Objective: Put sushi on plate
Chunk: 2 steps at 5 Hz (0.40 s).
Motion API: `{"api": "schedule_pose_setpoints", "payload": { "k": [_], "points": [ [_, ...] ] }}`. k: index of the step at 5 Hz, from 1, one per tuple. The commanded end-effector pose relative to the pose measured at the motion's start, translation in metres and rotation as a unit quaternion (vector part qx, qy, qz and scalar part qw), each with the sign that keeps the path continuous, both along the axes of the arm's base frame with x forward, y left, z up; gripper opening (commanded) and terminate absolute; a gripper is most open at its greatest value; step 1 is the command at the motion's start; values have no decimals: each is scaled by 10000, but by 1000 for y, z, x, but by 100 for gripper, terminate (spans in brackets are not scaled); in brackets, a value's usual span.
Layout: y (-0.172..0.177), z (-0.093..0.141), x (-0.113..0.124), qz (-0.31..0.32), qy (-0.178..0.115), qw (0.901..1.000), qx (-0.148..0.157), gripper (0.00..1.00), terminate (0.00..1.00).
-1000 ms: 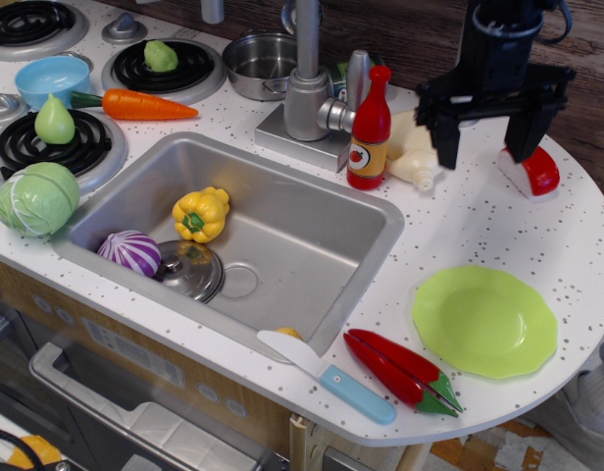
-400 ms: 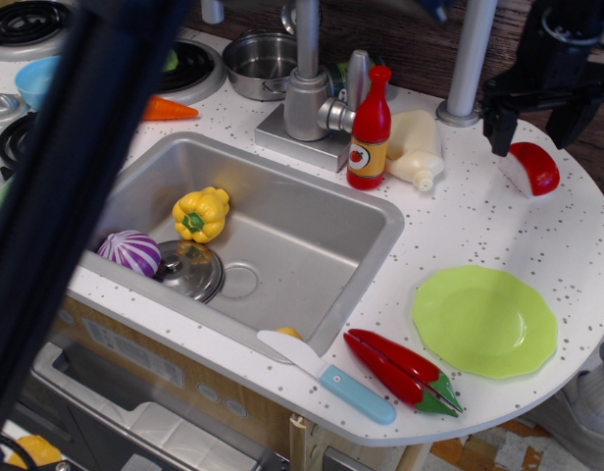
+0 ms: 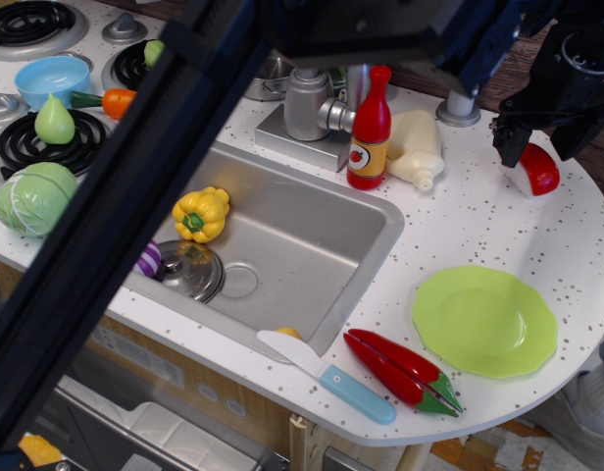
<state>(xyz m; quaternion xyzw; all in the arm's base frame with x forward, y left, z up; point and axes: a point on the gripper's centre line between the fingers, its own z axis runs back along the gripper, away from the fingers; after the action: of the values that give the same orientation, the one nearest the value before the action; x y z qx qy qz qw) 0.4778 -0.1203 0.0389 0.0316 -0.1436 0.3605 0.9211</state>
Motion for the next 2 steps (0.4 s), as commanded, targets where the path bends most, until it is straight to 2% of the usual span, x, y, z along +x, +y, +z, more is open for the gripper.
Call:
{"api": "schedule_pose_setpoints", "payload": {
  "k": [1,2],
  "points": [
    [3,16,12,23,-211,9994,-291,100,0],
    [6,3,13,-131,-71,9997,-194,100,0]
  ]
}}
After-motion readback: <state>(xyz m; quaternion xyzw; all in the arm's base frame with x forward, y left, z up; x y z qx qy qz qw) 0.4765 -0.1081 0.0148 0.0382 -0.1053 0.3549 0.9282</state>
